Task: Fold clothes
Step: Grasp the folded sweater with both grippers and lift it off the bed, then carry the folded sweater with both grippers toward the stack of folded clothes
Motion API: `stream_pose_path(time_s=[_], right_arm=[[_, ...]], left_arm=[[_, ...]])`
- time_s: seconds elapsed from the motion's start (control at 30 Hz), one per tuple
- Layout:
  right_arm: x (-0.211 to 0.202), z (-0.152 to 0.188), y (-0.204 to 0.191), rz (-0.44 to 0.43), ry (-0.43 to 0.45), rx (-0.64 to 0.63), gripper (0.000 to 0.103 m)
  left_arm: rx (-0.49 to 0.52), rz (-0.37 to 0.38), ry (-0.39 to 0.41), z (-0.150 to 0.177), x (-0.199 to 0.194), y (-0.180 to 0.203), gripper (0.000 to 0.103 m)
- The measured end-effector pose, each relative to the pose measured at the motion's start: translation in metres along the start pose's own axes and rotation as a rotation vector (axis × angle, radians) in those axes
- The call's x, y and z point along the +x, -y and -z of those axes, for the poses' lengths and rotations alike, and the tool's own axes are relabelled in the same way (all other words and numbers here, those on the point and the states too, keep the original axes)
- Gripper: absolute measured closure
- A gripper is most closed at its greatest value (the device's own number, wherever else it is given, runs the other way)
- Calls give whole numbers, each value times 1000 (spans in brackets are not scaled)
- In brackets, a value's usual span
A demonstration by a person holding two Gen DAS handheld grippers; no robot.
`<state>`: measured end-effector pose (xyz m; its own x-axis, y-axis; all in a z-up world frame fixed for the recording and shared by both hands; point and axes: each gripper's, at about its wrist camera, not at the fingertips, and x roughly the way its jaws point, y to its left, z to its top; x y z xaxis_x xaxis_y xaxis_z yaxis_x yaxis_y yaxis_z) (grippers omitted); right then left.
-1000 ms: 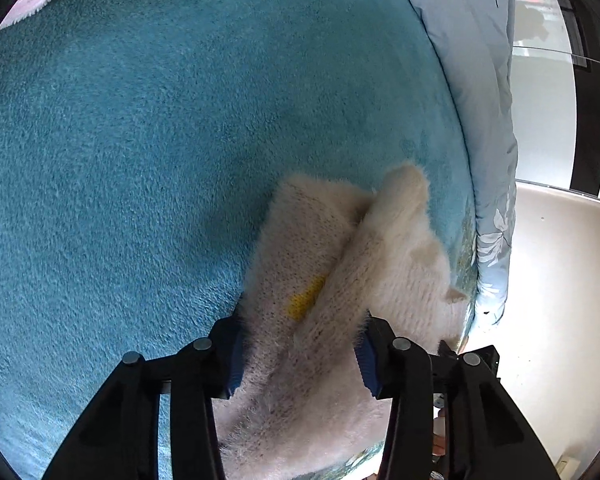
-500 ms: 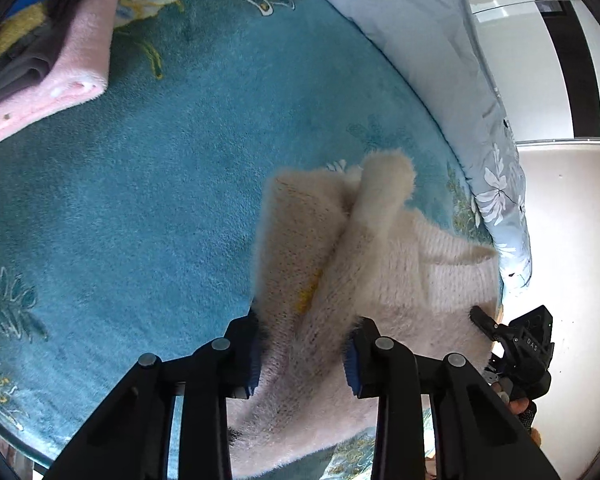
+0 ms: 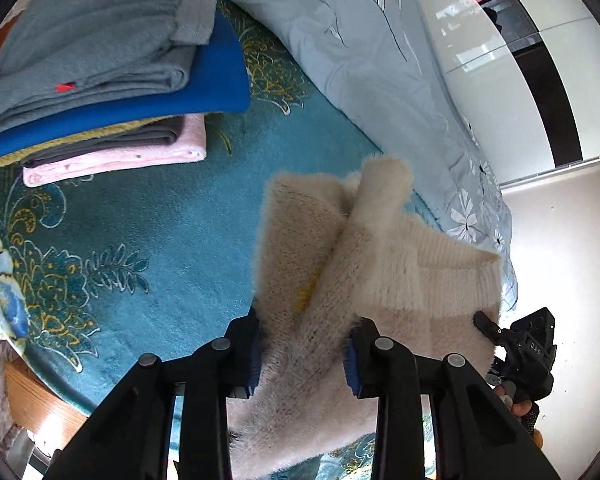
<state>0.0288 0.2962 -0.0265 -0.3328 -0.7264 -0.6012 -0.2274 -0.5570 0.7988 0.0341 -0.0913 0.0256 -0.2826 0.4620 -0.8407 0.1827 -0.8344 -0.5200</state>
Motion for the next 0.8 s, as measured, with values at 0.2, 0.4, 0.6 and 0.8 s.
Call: stream_pose_path(time_s=[0.2, 0.4, 0.6, 0.8], right_arm=[[-11, 11, -35, -99, -9, -92, 63], [-18, 27, -53, -173, -17, -120, 63], [-29, 27, -76, -190, -5, -138, 63], [-27, 18, -113, -155, -3, -200, 63]], left_arm=[[26, -51, 115, 28, -63, 14, 69], [65, -98, 179, 47, -102, 29, 70], [83, -78, 211, 35, -118, 29, 70], [65, -24, 249, 19, -133, 4, 70]])
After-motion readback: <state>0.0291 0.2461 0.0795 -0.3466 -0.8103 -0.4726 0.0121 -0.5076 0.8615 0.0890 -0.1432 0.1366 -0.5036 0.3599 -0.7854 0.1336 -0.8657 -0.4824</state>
